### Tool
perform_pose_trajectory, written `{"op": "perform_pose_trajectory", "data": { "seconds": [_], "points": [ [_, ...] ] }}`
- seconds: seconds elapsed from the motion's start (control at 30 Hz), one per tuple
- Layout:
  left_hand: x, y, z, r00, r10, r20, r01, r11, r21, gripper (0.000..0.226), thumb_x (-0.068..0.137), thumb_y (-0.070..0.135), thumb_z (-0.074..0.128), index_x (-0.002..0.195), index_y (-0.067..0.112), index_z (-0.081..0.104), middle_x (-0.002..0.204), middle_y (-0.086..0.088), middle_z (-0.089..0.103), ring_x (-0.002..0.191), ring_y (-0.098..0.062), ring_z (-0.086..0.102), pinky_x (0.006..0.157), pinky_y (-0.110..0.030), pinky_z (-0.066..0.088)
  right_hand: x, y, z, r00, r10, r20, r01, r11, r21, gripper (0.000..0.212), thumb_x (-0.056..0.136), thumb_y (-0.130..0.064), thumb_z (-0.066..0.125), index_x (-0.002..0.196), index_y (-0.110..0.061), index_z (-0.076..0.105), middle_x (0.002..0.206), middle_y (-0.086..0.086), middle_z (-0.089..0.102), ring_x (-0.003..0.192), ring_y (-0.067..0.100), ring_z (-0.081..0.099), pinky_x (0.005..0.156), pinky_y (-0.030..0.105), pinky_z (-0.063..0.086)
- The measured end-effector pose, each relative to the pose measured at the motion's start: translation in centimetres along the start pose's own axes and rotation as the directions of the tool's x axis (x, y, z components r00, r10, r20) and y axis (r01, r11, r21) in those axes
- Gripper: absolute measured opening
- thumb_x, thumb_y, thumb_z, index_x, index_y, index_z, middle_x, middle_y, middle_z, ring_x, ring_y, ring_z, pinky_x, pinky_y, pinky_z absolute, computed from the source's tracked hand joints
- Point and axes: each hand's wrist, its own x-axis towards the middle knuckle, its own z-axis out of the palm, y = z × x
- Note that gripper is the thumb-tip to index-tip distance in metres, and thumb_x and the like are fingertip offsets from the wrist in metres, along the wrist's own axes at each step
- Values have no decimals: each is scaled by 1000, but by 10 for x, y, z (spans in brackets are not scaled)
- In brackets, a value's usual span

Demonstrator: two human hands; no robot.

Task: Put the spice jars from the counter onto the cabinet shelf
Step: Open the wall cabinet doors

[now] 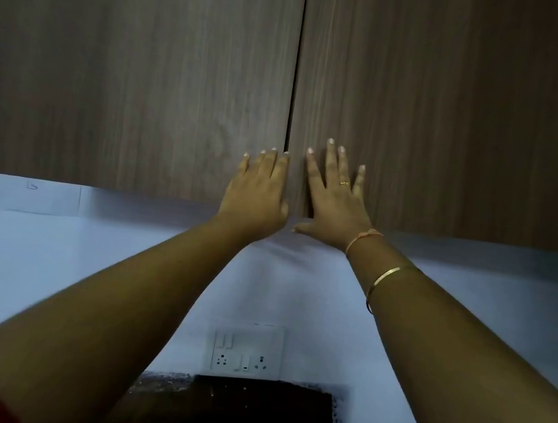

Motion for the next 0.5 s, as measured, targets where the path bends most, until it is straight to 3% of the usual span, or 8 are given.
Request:
{"op": "perform_pose_trajectory", "data": {
  "seconds": [0.13, 0.3, 0.5],
  "points": [
    [9, 9, 8, 998, -56, -17, 55, 998, -20, 70, 91, 28, 46, 149, 6, 13, 155, -15, 20, 144, -27, 15, 118, -44, 4, 5, 11, 13, 998, -48, -36, 47, 998, -39, 129, 69, -49, 76, 149, -16, -19, 156, 18, -25, 144, 37, -22, 110, 66, -8],
    [11, 19, 13, 996, -80, -27, 80, 997, -14, 70, 91, 27, 47, 149, 5, 14, 154, -15, 23, 144, -27, 17, 118, -43, 4, 9, 18, 26, 995, -65, -77, 62, 997, -43, 106, 81, -24, 65, 150, -15, -15, 158, 18, -19, 145, 36, -17, 112, 66, -2],
    [6, 29, 10, 993, -121, -7, 120, 991, -63, 72, 92, 28, 48, 149, 5, 10, 155, -14, 21, 144, -26, 17, 118, -43, 7, 5, 17, 24, 992, -81, -97, 77, 996, -40, 104, 81, -24, 65, 151, -14, -12, 159, 17, -16, 146, 35, -15, 113, 65, -1]
  ]
}}
